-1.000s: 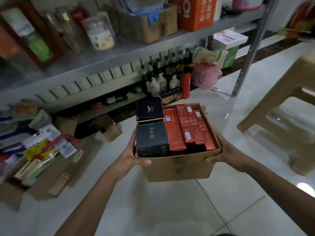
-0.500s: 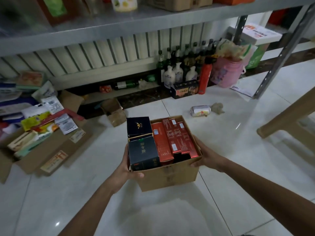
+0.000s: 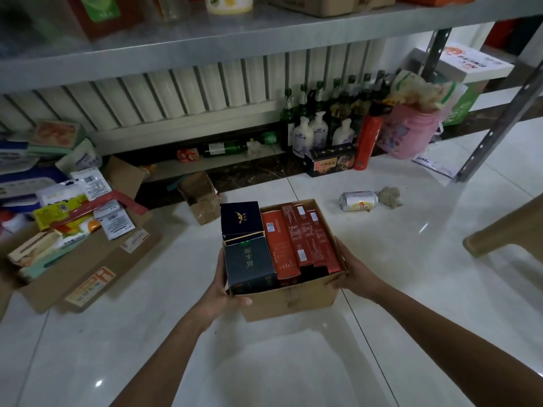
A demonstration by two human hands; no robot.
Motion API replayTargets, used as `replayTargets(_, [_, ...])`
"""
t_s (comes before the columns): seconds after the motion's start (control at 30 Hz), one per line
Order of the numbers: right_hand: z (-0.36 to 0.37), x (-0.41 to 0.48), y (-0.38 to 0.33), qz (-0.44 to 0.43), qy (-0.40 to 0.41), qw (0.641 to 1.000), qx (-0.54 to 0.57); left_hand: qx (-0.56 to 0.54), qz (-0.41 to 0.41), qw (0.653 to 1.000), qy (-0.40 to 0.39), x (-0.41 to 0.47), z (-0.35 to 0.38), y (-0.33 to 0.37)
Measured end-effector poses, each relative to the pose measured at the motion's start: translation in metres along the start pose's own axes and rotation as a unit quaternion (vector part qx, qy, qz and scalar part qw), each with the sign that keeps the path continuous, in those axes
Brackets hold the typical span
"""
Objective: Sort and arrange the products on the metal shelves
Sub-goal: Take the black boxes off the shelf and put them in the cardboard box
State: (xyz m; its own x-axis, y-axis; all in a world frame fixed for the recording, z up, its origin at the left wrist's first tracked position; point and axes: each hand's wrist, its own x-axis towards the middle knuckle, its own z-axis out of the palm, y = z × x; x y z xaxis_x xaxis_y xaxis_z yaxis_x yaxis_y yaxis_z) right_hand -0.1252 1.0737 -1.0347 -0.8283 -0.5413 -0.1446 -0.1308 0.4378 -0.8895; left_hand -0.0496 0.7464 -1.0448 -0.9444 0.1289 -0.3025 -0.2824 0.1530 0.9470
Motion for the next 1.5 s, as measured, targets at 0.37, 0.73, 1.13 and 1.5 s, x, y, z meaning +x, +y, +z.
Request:
replayTargets(0.37, [0.066,-0.050,-0.003,-0.080,0.095,0.875,-0.468,0.554,0.136,0.814,0.107,-0.063,0.090,-0.028])
replayTargets(0.73, [0.063,0.003,-0.015,-0.001,0.054,0.850,-0.524,0.621,0.051,0.774,0.115,-0.019,0.080,-0.018])
replayTargets(1.13, [0.037,0.141,-0.033,0.032,0.038,0.849,-0.526,0.580,0.025,0.810,0.083,0.103,0.002,0.028])
replayTargets(1.5, [0.020,0.239,-0.039,0.070,0.026,0.837,-0.543,0.577,-0.051,0.808,0.111,0.197,-0.030,0.068])
